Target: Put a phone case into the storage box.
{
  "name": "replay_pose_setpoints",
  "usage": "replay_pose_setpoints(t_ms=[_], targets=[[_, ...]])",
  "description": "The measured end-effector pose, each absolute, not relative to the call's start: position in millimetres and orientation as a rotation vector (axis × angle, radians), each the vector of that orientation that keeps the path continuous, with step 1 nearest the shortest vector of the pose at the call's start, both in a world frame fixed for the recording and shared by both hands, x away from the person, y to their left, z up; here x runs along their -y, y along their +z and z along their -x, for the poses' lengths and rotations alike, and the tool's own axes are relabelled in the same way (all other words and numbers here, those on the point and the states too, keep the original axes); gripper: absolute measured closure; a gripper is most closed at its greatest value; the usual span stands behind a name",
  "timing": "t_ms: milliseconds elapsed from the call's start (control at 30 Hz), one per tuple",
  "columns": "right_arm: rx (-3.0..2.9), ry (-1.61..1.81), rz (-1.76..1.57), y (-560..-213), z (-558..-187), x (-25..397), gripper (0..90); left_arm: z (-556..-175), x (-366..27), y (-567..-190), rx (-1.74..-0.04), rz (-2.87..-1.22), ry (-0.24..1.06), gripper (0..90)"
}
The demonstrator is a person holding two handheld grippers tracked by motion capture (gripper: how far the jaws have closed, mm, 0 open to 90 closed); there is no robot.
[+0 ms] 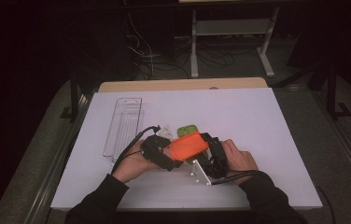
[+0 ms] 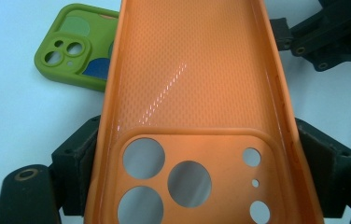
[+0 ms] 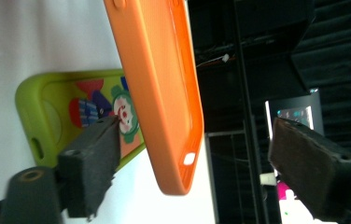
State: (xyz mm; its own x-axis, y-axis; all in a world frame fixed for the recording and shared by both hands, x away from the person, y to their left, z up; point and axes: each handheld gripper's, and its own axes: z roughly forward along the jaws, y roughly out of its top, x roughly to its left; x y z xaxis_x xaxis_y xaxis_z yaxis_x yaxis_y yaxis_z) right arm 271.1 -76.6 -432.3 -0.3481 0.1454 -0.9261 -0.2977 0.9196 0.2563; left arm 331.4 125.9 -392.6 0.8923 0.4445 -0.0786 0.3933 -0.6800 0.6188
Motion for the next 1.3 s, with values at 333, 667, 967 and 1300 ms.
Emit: replay_pose_setpoints(t_ms=[333,667,967,1300], targets=[[-1.811,0.457,0.198,-441.5,-271.6,64.9,33.1,-331.6,-126.2,-392.4,-0.616,-2.376,0.096,15.8],[-1.798,0.401,0.246,-450.5,-266.4,59.2,51.5,-331.5,-126.4,-392.0,-0.615,-2.378,0.098,15.7],[-1.782,0.387,0.265,-452.2,-264.2,57.3,66.0,-332.6,-128.1,-391.0,-0.598,-2.399,0.103,15.7],[-1.775,0.379,0.273,-452.3,-263.5,57.6,73.4,-332.2,-127.6,-392.0,-0.63,-2.375,0.108,15.7]])
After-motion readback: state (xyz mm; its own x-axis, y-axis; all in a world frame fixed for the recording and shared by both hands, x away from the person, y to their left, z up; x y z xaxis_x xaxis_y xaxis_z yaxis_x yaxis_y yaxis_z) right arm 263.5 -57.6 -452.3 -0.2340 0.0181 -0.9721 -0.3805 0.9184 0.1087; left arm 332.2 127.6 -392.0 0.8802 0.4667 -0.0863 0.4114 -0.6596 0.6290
